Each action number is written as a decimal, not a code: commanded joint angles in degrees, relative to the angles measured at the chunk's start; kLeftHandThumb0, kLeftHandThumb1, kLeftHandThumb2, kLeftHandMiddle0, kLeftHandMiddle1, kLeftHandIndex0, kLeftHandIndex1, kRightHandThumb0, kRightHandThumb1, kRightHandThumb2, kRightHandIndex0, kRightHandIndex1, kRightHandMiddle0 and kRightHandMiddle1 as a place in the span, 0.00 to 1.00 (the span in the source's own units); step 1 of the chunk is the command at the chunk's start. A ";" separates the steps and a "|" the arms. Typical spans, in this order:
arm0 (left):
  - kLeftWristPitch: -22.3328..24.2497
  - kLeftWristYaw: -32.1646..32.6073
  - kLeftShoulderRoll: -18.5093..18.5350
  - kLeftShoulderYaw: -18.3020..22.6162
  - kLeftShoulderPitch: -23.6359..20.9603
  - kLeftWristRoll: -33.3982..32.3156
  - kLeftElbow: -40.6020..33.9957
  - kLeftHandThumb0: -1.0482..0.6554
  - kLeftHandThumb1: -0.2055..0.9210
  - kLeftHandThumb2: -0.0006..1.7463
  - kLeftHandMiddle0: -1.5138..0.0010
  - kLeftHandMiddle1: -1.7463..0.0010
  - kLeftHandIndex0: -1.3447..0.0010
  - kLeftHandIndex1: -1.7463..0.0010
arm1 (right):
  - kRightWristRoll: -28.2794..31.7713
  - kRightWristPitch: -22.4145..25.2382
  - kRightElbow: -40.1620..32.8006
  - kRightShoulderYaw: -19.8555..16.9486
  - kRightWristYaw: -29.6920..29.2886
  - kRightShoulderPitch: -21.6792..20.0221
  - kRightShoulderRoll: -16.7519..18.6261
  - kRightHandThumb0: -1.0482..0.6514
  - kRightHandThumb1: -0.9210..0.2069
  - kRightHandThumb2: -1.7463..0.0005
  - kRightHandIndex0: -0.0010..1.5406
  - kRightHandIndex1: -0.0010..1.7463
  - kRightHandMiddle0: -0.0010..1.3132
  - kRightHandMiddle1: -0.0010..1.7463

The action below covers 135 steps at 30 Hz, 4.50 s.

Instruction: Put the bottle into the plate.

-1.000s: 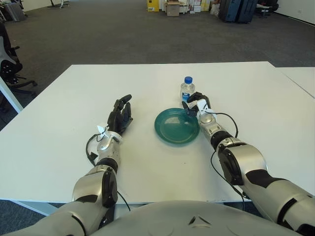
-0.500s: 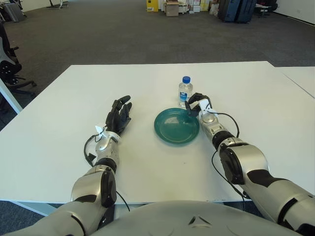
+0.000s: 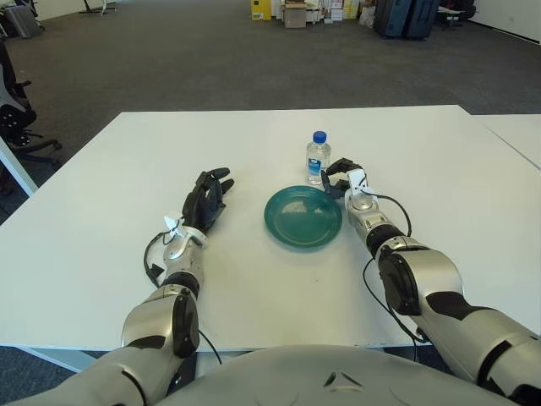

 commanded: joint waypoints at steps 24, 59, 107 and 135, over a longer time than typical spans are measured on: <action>0.97 2.01 0.11 -0.69 -1.41 1.19 1.08 0.14 1.00 0.39 0.69 0.37 0.80 0.26 | -0.30 -2.06 -0.05 0.01 -12.67 1.56 -0.35 0.38 0.31 0.45 0.61 1.00 0.33 0.99; 5.97 4.83 2.34 -5.91 -5.81 6.58 1.18 0.17 1.00 0.43 0.72 0.95 1.00 0.52 | 2.35 -2.16 0.12 0.44 10.21 0.59 -4.36 0.00 0.00 0.85 0.00 0.00 0.00 0.00; 5.73 4.00 2.38 -4.32 -3.24 5.30 1.49 0.16 1.00 0.46 0.66 0.97 0.99 0.49 | -3.88 4.70 1.22 6.32 10.18 -9.64 1.45 0.18 0.13 1.00 0.12 0.02 0.00 0.18; 6.80 -4.47 1.03 2.11 -1.37 -3.31 0.17 0.14 1.00 0.46 0.51 0.89 0.88 0.39 | -10.42 10.85 1.93 11.41 -2.44 -11.59 6.39 0.61 0.68 0.17 0.51 0.91 0.39 1.00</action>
